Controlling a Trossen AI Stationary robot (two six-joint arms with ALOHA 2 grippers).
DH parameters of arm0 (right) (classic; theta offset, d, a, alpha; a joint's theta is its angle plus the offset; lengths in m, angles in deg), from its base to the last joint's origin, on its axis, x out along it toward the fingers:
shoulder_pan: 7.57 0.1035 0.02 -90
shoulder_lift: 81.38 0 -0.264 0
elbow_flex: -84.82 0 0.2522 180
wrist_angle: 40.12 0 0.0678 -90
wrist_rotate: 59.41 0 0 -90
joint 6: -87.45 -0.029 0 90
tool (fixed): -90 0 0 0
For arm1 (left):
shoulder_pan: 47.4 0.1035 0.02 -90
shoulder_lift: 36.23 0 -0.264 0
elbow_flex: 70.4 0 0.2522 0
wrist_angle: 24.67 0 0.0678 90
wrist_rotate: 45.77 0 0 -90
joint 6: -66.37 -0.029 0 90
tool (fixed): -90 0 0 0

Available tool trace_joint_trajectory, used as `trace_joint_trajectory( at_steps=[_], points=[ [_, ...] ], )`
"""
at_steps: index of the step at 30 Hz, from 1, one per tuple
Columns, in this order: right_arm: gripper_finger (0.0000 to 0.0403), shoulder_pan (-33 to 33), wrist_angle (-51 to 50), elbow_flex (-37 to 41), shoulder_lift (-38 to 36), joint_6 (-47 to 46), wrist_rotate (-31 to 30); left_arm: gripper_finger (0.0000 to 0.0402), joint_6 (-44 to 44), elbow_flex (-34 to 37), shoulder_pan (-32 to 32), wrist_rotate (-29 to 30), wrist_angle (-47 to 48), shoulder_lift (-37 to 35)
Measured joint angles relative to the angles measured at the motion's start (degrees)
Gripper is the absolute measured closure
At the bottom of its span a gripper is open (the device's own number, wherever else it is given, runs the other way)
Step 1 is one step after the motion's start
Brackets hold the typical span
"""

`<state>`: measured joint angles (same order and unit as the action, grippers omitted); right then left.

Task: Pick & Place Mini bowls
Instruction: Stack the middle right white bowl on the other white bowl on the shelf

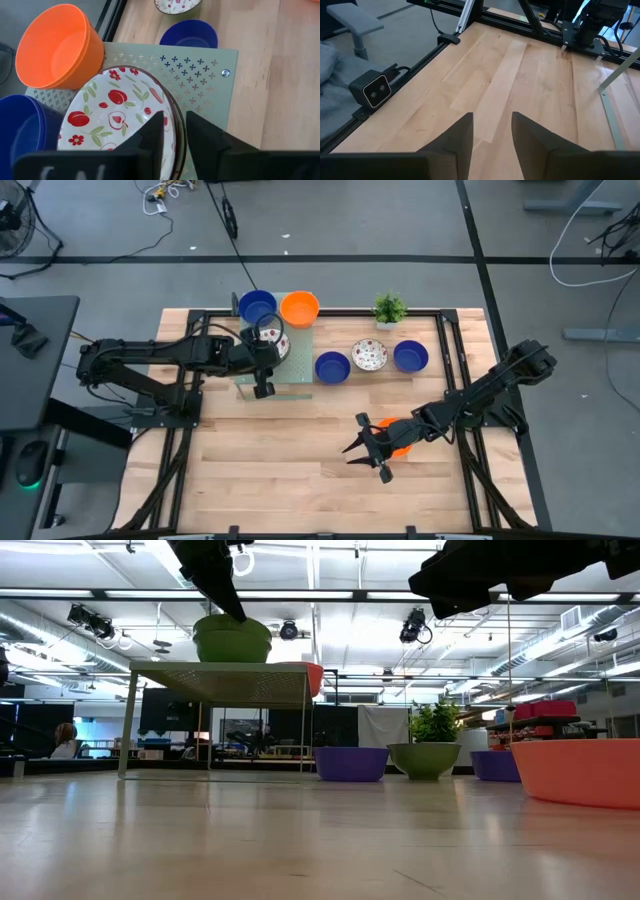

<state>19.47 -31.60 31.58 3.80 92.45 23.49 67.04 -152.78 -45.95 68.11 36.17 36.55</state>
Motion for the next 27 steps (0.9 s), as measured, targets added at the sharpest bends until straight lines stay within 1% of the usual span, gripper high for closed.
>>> trace_joint_trajectory(
  at_steps=[6, 8, 10, 13, 18, 21, 24, 27],
  points=[
    [0.0268, 0.01, -0.01, -0.02, 0.00, 0.00, 0.00, 0.0260, 0.07, 0.00, 0.00, -0.13, 0.06, 0.00],
    [0.0268, -0.01, -0.02, -0.02, 0.00, 0.00, 0.00, 0.0253, 0.17, 0.00, 0.00, -0.15, 0.07, 0.00],
    [0.0268, 0.01, -0.02, -0.02, 0.00, 0.00, 0.00, 0.0254, 0.17, 0.00, 0.00, -0.15, 0.19, 0.00],
    [0.0268, 0.00, -0.02, -0.02, 0.00, 0.00, 0.00, 0.0279, 0.13, 0.00, 0.00, -0.28, 0.33, 0.00],
    [0.0268, 0.01, -0.02, -0.02, 0.00, 0.00, 0.00, 0.0346, -1.15, 0.00, 0.00, -2.26, 0.41, 0.00],
    [0.0268, 0.00, -0.02, -0.02, 0.00, 0.00, 0.00, 0.0381, -1.38, 0.00, 0.00, -2.41, 0.42, 0.00],
    [0.0268, 0.01, -0.02, -0.02, 0.00, 0.00, 0.00, 0.0392, -2.43, 0.00, 0.00, -2.24, 0.21, 0.00],
    [0.0268, 0.01, -0.04, -0.02, 0.00, 0.00, 0.00, 0.0382, -2.48, 0.00, 0.00, -2.33, 0.23, 0.00]
  ],
)
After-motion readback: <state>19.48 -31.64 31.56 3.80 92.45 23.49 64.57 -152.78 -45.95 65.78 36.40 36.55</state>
